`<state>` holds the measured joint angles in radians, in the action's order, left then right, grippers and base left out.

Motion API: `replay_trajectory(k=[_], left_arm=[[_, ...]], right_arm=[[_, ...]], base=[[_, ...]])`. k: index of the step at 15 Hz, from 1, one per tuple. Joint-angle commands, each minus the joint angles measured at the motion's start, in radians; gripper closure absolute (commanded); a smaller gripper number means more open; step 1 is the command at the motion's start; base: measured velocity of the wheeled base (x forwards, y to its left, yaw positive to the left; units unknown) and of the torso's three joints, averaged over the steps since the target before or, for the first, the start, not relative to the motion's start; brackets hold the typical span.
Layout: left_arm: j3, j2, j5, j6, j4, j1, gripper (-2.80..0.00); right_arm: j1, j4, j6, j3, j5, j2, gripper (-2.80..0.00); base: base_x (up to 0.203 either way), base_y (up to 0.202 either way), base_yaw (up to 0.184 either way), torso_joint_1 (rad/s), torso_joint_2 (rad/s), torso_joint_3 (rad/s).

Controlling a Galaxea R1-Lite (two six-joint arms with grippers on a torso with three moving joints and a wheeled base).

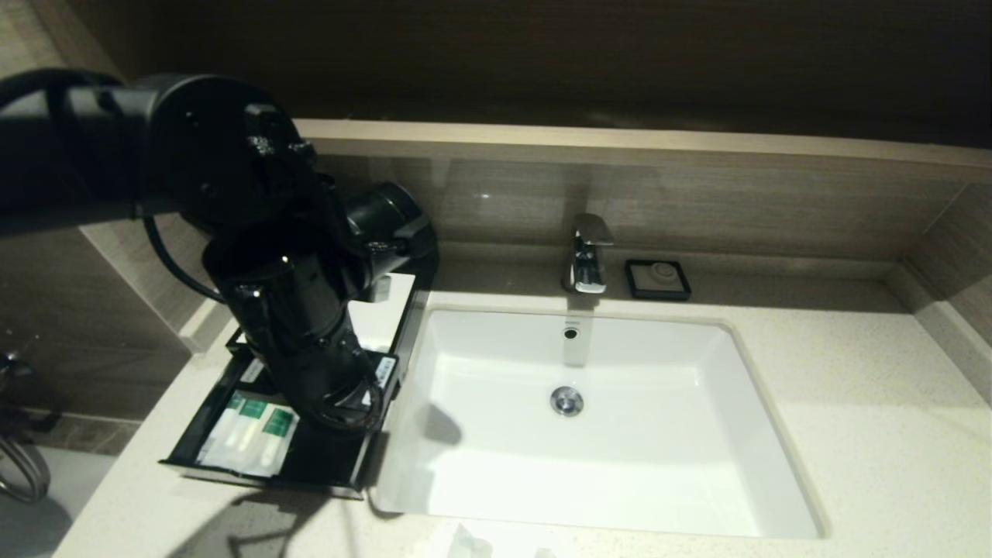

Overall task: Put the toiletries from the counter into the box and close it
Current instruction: Pick up the bathroom toiletry

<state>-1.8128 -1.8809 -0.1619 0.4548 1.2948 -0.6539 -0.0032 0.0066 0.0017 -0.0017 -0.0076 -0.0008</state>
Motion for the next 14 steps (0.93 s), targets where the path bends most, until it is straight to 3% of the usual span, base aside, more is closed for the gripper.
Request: replay_trajectory(k=[1, 5, 14], left_arm=[[-0.003, -0.009, -0.001, 0.034, 0.004, -0.092, 0.00], [0.000, -0.050, -0.002, 0.119, 0.006, -0.205, 0.00], [-0.006, -0.133, 0.001, 0.175, -0.002, -0.348, 0.00]], right_arm=[[0.000, 0.000, 0.000, 0.000, 0.000, -0.001, 0.00], [0.000, 0.000, 0.000, 0.000, 0.000, -0.001, 0.00], [0.000, 0.000, 0.000, 0.000, 0.000, -0.001, 0.00]], base=[[0.000, 0.000, 0.000, 0.000, 0.00, 0.000], [0.000, 0.000, 0.000, 0.000, 0.00, 0.000], [0.000, 0.000, 0.000, 0.000, 0.00, 0.000]])
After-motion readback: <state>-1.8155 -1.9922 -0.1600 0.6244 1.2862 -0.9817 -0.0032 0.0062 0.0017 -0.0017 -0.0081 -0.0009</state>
